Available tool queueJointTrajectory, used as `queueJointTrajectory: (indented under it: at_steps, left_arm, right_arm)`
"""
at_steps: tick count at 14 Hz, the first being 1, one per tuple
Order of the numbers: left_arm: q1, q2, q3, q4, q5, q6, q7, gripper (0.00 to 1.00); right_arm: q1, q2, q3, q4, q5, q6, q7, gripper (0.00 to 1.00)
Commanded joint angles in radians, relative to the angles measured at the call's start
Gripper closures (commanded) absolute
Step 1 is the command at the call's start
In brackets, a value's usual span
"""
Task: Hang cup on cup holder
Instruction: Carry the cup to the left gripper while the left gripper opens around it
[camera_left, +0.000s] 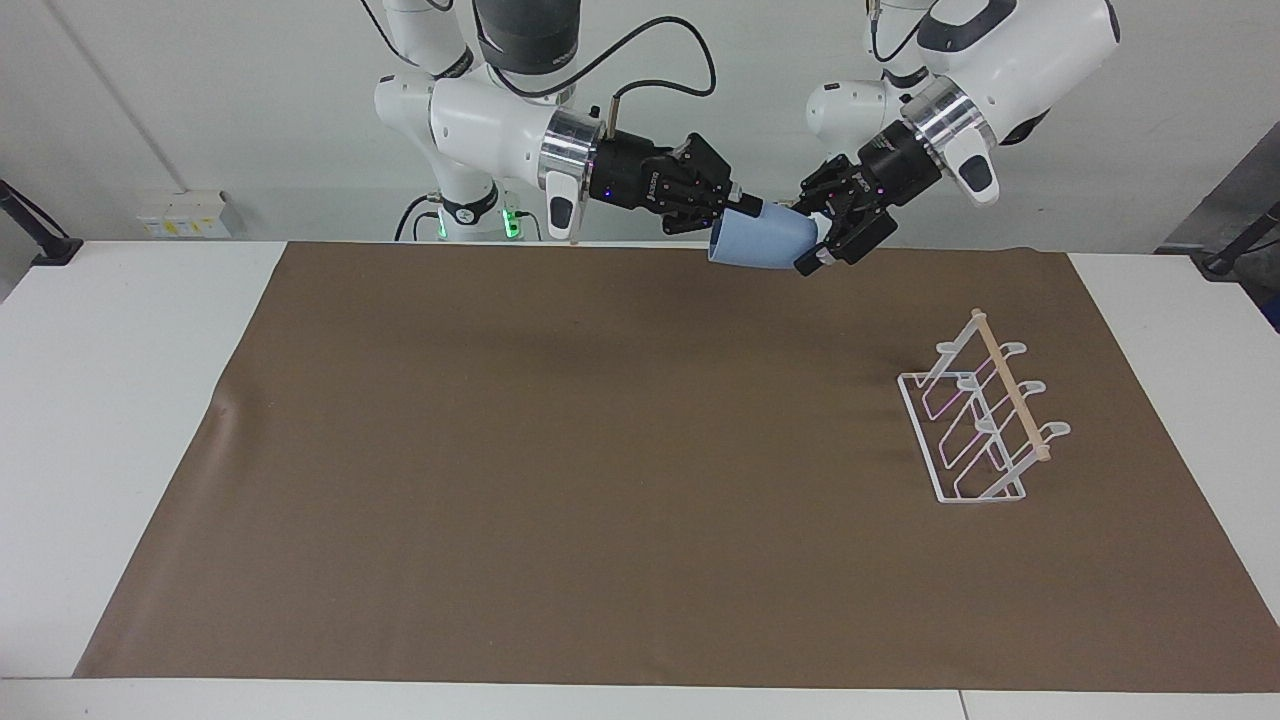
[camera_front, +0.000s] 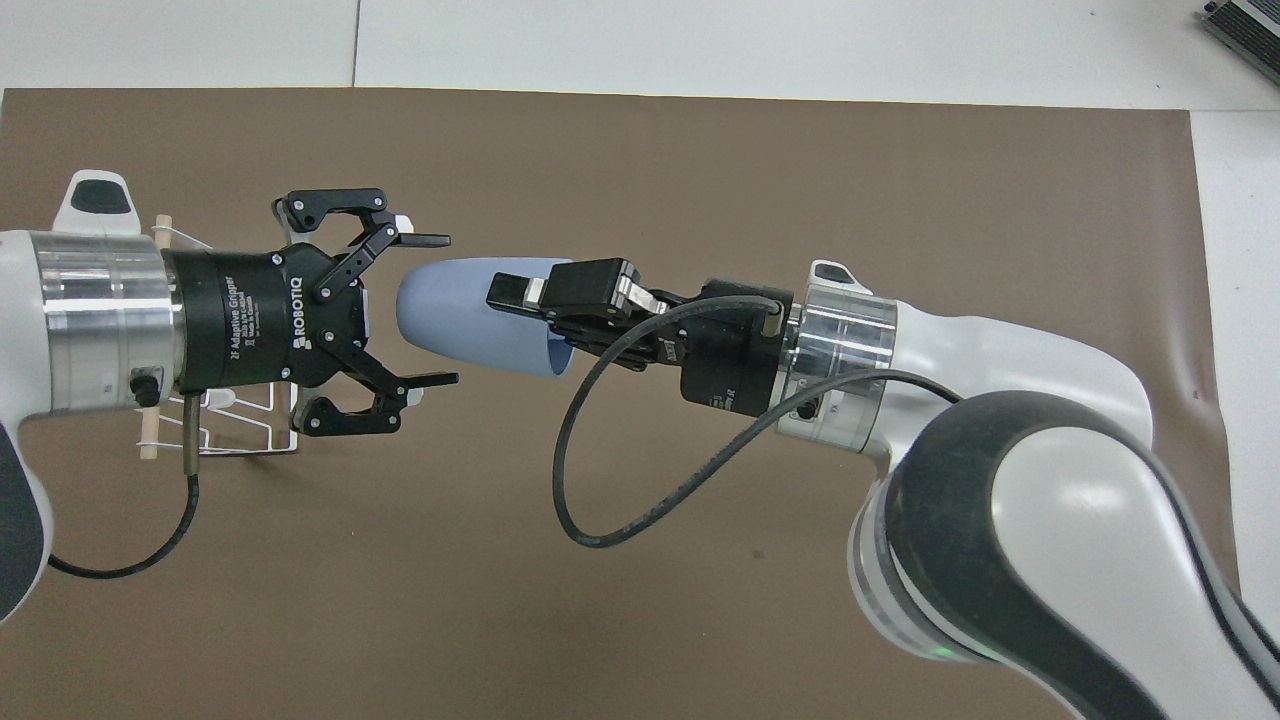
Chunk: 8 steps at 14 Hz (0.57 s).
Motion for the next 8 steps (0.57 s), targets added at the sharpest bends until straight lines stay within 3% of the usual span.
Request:
queueJointTrajectory:
  at_steps: [1, 3, 4, 6, 7, 8]
  left_arm:
    - [-0.005, -0.018, 0.0, -0.007, -0.008, -0.014, -0.015, 0.0]
    - [-0.005, -0.022, -0.013, -0.001, -0.003, -0.014, -0.025, 0.02]
    - [-0.005, -0.024, -0.014, -0.002, -0.003, -0.014, -0.028, 0.14]
    - [-0.005, -0.024, -0.014, 0.001, -0.003, -0.011, -0.031, 0.14]
    - [-0.005, -0.024, -0.014, 0.001, -0.003, -0.012, -0.031, 0.24]
    - [-0.005, -0.024, -0.014, -0.002, -0.003, -0.012, -0.031, 0.42]
  right_arm:
    - [-0.001, -0.014, 0.011, -0.004, 0.025, 0.039, 0.014, 1.0]
    - [0.013, -0.014, 0.011, -0.004, 0.025, 0.053, 0.014, 1.0]
    - [0.016, -0.014, 0.011, -0.004, 0.025, 0.065, 0.014, 1.0]
    - [0.028, -0.012, 0.011, -0.004, 0.025, 0.082, 0.014, 1.0]
    - [0.028, -0.012, 0.009, -0.004, 0.025, 0.082, 0.014, 1.0]
    - [0.028, -0.012, 0.009, -0.004, 0.025, 0.082, 0.014, 1.0]
